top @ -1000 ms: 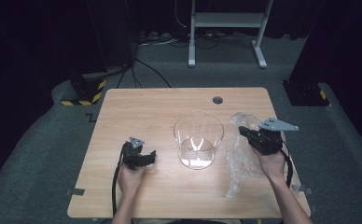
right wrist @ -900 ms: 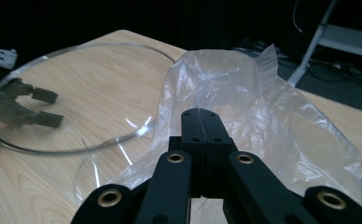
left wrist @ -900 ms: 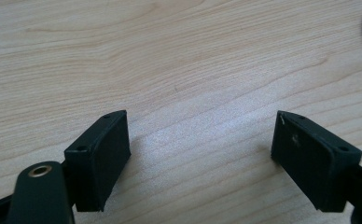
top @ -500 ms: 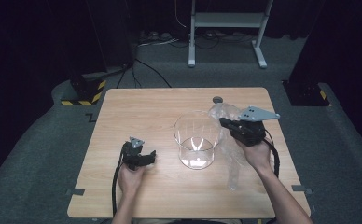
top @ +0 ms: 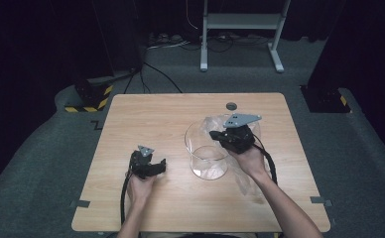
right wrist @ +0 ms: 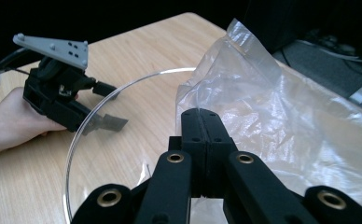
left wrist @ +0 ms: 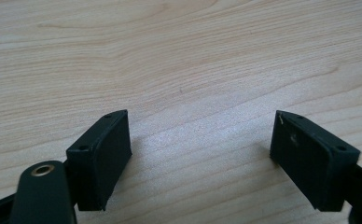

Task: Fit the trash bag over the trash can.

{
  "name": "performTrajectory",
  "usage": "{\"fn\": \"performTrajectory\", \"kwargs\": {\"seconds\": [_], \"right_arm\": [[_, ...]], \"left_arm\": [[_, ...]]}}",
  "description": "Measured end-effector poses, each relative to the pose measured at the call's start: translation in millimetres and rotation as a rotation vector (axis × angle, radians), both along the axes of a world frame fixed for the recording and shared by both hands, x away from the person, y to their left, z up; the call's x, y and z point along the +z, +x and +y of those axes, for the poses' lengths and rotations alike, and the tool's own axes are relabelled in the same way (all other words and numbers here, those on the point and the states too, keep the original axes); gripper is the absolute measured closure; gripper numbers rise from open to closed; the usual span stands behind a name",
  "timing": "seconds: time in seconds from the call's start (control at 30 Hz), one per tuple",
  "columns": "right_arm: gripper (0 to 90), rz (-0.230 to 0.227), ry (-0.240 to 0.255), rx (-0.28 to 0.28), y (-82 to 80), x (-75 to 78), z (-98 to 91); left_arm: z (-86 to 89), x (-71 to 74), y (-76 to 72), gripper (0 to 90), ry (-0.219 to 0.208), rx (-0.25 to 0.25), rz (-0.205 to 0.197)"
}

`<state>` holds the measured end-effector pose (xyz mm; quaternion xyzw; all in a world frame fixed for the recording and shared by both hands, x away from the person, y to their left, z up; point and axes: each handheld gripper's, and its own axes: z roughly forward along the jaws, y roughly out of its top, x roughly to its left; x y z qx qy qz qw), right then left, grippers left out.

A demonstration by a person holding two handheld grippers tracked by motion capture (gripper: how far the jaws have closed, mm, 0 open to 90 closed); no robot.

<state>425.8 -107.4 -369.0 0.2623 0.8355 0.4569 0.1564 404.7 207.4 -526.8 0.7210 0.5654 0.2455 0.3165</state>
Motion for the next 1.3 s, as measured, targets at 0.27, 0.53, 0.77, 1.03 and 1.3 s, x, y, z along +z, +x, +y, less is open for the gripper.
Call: {"fn": "performTrajectory", "kwargs": {"seconds": [0.27, 0.53, 0.77, 1.03, 1.3], "right_arm": [[89.8, 0.048, -0.032, 0.029, 2.0, -11.0, 10.6], [89.8, 0.064, -0.034, 0.057, -1.1, -14.7, 17.8], [89.7, 0.080, -0.048, 0.076, -1.8, -16.3, 21.9], [89.7, 0.101, -0.064, 0.093, -0.7, -19.3, 24.9], [89.7, 0.123, -0.063, 0.106, 0.3, -19.3, 27.4]], "left_arm": [[-4.3, 12.0, 1.1, 20.5, -0.037, -0.036, 0.019], [-9.7, 45.7, -1.0, 20.5, -0.109, -0.133, -0.010], [-18.0, 84.5, -2.8, 25.7, -0.176, -0.257, -0.066], [-31.4, 112.0, -7.0, 30.9, -0.191, -0.345, -0.123], [-42.4, 135.4, -2.9, 32.5, -0.234, -0.411, -0.132]]}}
